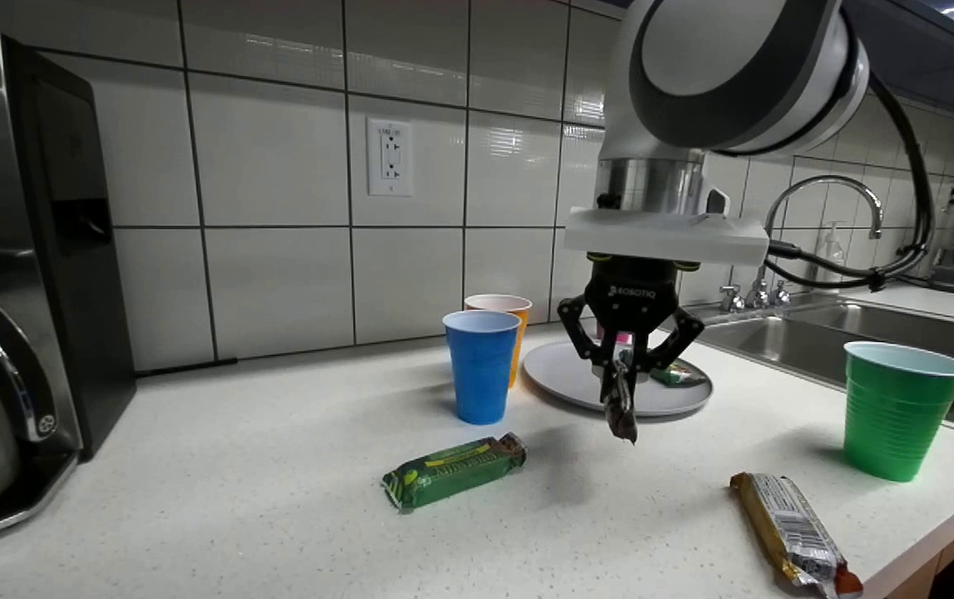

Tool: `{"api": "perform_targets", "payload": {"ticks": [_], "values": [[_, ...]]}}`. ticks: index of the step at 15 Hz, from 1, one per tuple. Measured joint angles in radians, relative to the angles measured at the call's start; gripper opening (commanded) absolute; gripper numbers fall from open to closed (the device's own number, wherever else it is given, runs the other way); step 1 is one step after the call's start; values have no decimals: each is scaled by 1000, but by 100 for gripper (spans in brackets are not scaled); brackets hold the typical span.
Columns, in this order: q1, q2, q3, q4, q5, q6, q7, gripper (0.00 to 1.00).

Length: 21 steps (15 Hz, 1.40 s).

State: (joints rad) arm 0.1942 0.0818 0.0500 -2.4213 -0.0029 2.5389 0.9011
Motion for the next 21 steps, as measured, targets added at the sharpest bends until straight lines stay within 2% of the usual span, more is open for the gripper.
{"api": "perform_targets", "payload": {"ticks": [5,12,21], "values": [[-21,-39,0,2,-4,-86,-25,5],[-82,-39,-19,51,-17,-177,-144,5],[-138,46,-71,149,-88,-210,-330,5]]}}
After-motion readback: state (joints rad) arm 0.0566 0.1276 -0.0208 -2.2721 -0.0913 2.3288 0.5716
